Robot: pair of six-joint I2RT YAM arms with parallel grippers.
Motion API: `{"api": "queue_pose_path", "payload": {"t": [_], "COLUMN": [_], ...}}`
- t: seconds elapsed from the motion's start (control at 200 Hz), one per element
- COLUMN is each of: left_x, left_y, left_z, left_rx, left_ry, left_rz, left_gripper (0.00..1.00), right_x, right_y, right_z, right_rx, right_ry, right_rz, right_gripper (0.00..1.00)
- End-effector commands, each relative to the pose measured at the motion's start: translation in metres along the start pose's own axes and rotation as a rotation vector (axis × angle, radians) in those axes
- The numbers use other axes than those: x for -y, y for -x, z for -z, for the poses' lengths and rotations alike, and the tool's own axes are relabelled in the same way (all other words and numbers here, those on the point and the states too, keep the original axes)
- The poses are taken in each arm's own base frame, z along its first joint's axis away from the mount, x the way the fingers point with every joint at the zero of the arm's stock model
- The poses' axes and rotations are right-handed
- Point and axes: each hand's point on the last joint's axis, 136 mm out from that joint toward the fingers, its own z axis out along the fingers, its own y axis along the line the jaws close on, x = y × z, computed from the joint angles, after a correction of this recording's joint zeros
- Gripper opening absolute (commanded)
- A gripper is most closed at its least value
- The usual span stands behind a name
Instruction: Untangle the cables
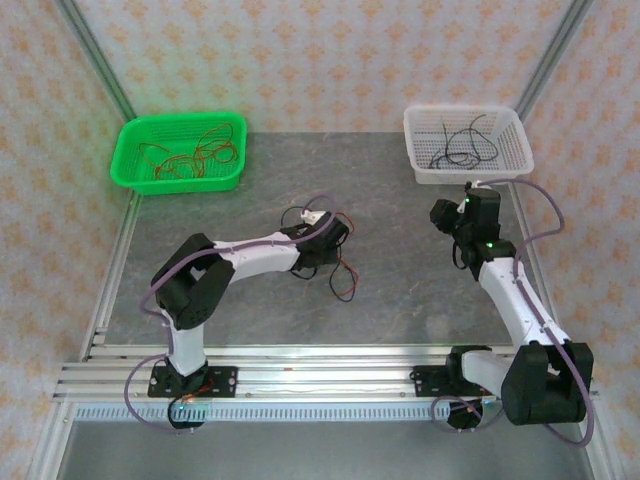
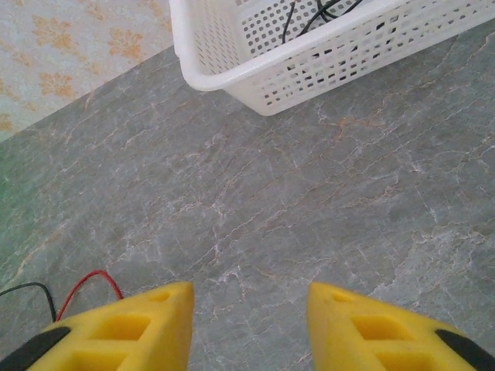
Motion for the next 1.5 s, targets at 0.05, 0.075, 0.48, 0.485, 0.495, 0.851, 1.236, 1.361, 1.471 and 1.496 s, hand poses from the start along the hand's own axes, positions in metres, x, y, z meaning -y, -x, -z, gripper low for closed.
{"api": "queue_pose_path", "payload": {"t": [0.05, 0.075, 0.48, 0.485, 0.495, 0.851, 1.236, 1.361, 1.471, 1.496], "left_x": [0.004, 0.004, 0.004, 0.003, 0.004, 0.006, 0.014, 0.01, 0.009, 0.008], "left_y": [0.018, 0.02, 0.018, 0.017, 0.017, 0.016, 0.032, 0.027, 0.023, 0.023], "left_z": [-0.006, -0.007, -0.032, -0.033, -0.033, -0.041, -0.014, -0.021, -0.03, -0.031], "left_rx": [0.041, 0.045, 0.025, 0.025, 0.025, 0.025, 0.053, 0.038, 0.026, 0.026], "left_ry": [-0.016, -0.018, 0.0, 0.0, 0.0, -0.003, -0.045, -0.017, -0.004, 0.0], "left_rz": [0.051, 0.054, 0.046, 0.046, 0.046, 0.05, 0.054, 0.047, 0.041, 0.04], "left_gripper": [0.39, 0.38, 0.32, 0.32, 0.32, 0.27, 0.36, 0.36, 0.35, 0.35], "right_x": [-0.003, -0.003, -0.002, -0.003, -0.003, -0.006, -0.009, -0.009, -0.009, -0.009], "right_y": [-0.001, -0.001, -0.004, -0.003, -0.003, -0.002, -0.002, -0.001, -0.001, -0.001], "right_z": [0.004, 0.004, 0.003, 0.004, 0.004, 0.005, 0.005, 0.006, 0.006, 0.006], "right_rx": [0.008, 0.007, 0.0, 0.003, 0.002, 0.004, 0.005, 0.009, 0.009, 0.008], "right_ry": [0.015, 0.015, 0.019, 0.021, 0.021, 0.036, 0.052, 0.052, 0.052, 0.052], "right_rz": [0.022, 0.023, 0.023, 0.023, 0.023, 0.017, 0.013, 0.014, 0.015, 0.016], "right_gripper": [0.42, 0.42, 0.42, 0.42, 0.42, 0.42, 0.42, 0.42, 0.42, 0.42]}}
